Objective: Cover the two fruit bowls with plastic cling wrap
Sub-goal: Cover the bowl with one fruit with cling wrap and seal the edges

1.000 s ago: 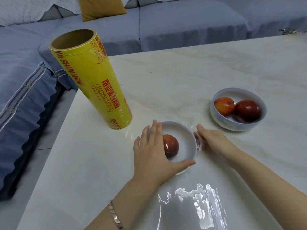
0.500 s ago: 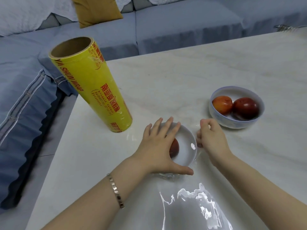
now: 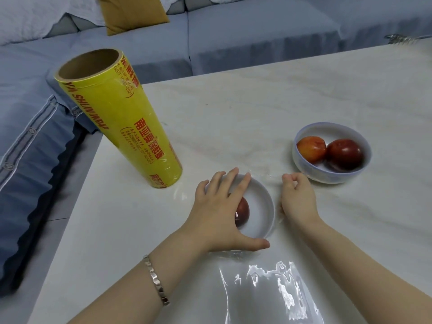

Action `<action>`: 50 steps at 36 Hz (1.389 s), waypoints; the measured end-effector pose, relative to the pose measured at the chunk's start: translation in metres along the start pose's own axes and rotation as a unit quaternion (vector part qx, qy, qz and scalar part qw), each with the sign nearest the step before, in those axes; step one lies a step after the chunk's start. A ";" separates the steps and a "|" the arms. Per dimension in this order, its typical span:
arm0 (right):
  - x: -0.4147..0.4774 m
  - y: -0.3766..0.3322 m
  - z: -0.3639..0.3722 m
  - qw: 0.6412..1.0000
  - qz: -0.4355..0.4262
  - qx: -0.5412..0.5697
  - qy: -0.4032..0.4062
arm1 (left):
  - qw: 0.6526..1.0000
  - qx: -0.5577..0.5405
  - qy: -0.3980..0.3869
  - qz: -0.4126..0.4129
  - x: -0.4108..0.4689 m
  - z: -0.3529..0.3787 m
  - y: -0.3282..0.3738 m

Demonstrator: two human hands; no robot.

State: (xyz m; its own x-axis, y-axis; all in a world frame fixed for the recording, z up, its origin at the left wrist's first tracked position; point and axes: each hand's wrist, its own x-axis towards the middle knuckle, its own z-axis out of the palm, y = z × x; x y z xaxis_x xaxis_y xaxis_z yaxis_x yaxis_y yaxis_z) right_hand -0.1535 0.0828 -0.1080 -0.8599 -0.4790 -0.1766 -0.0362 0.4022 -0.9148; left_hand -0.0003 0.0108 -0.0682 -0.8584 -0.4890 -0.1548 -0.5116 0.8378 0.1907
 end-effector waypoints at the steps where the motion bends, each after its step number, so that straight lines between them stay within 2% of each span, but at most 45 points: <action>1: -0.001 0.001 0.001 1.000 0.007 0.005 -0.004 | 1.000 0.000 0.002 -0.006 -0.001 0.000 0.001; 5: -0.005 -0.005 -0.005 0.994 0.054 0.054 -0.074 | 0.994 -0.016 0.026 -0.101 -0.001 0.003 0.011; 8: -0.014 -0.013 -0.015 0.965 0.137 0.156 -0.162 | 0.974 -0.051 0.053 -0.214 0.002 0.003 0.023; 12: -0.023 -0.014 -0.018 0.945 0.132 0.132 -0.268 | 0.954 -0.093 0.033 -0.282 0.000 -0.001 0.035; 17: -0.020 -0.018 -0.010 0.953 0.072 0.086 -0.282 | 0.960 -0.106 -0.043 -0.255 -0.021 -0.011 0.026; 19: -0.017 -0.022 -0.007 0.947 0.103 0.094 -0.289 | 0.970 -0.095 -0.064 -0.214 -0.030 -0.017 0.014; 23: -0.013 -0.029 -0.005 0.926 0.182 0.114 -0.310 | 0.989 -0.083 -0.059 -0.106 -0.033 -0.024 -0.009; 26: -0.013 -0.032 -0.004 0.937 0.162 0.099 -0.294 | 0.997 -0.055 -0.057 -0.027 -0.023 -0.023 -0.014; 28: -0.013 -0.034 -0.004 0.956 0.123 0.079 -0.255 | 0.998 -0.047 -0.051 -0.009 -0.016 -0.019 -0.012; 33: -0.015 -0.035 0.001 0.989 0.005 0.026 -0.145 | 0.999 -0.022 -0.021 -0.019 -0.013 -0.006 -0.009; 39: -0.020 -0.031 0.012 0.993 -0.107 -0.027 -0.043 | 0.999 -0.018 0.006 -0.035 -0.012 -0.001 -0.011; 46: -0.023 -0.027 0.004 0.990 -0.140 -0.004 -0.019 | 0.999 -0.022 0.007 -0.038 -0.012 0.001 -0.011; 50: -0.016 -0.024 0.002 0.995 -0.100 0.016 -0.011 | 0.999 -0.016 0.006 -0.039 -0.013 0.001 -0.012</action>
State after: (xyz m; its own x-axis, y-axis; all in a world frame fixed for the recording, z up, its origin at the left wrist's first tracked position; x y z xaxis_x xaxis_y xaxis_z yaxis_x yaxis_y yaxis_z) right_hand -0.1376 0.0794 -0.0837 -0.8261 -0.5636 0.0025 -0.1886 0.2723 -0.9436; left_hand 0.0166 0.0073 -0.0699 -0.8167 -0.5547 -0.1593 -0.5770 0.7892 0.2102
